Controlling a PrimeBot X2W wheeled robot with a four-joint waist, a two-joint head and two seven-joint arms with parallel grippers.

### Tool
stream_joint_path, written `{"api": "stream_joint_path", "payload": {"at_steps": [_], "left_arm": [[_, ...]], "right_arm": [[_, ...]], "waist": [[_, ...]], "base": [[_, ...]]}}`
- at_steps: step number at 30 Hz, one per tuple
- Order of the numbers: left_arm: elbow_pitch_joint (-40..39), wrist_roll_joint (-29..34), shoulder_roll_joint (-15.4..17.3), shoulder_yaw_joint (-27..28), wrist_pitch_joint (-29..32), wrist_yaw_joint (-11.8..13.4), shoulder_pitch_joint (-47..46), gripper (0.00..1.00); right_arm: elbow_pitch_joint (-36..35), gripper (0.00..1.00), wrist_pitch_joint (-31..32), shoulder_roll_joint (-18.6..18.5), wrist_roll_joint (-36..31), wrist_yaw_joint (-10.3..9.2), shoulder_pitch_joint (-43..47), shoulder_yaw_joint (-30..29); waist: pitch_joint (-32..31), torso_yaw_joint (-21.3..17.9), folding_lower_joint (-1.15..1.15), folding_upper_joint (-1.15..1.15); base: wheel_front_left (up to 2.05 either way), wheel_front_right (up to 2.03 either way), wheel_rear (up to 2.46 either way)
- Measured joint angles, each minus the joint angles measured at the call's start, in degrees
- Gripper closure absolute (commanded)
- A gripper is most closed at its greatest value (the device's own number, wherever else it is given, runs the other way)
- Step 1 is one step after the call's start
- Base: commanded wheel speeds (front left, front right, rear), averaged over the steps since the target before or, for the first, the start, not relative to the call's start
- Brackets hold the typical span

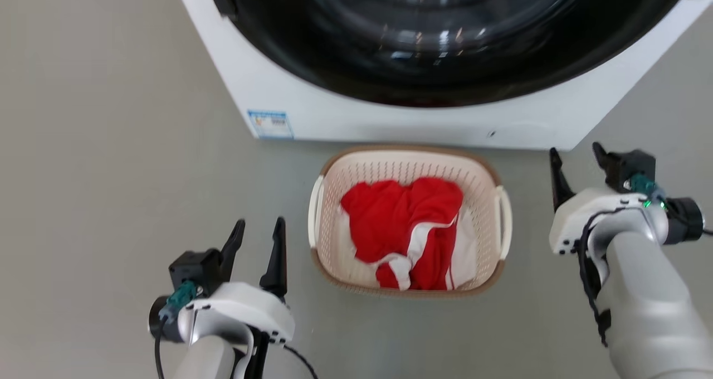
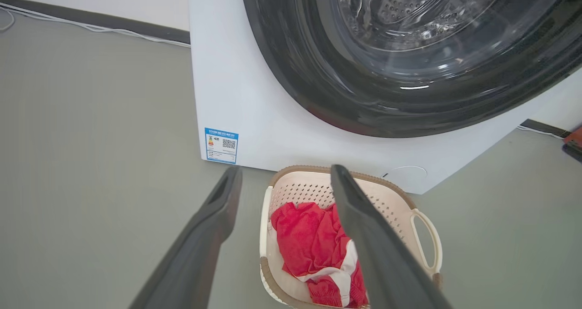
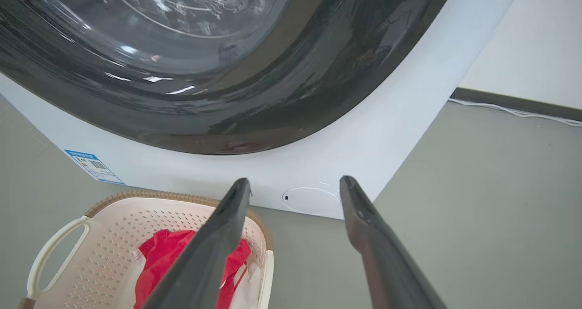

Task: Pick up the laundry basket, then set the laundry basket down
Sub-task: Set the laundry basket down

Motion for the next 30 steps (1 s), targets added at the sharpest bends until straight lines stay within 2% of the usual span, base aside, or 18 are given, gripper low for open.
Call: {"api": "stream_joint_path", "payload": {"at_steps": [11, 18, 25, 30], "left_arm": [[0.0, 2.5, 0.1, 5.4, 0.0, -1.4, 5.1, 0.0], [-0.8, 2.7, 0.1, 7.6, 0.0, -1.7, 8.8, 0.0], [-2.4, 2.8, 0.2, 8.9, 0.0, -1.9, 12.8, 0.0], [-3.7, 2.8, 0.2, 9.7, 0.0, -1.8, 14.6, 0.0]], "right_arm": [[-13.4, 0.0, 0.0, 0.3, 10.4, 0.0, 10.9, 9.8], [-24.0, 0.0, -0.1, 0.5, 14.0, 0.0, 20.4, 14.2], [-35.0, 0.0, -0.1, 0.6, 16.1, 0.0, 29.9, 14.9], [-38.0, 0.0, -0.2, 0.7, 17.0, 0.0, 34.9, 14.4]], "waist": [[-9.7, -3.7, 0.0, 0.0], [-13.7, -5.4, 0.0, 0.0], [-16.7, -6.3, 0.0, 0.0], [-18.0, -6.4, 0.0, 0.0]], "base": [[0.0, 0.0, 0.0], [0.0, 0.0, 0.0], [0.0, 0.0, 0.0], [0.0, 0.0, 0.0]]}}
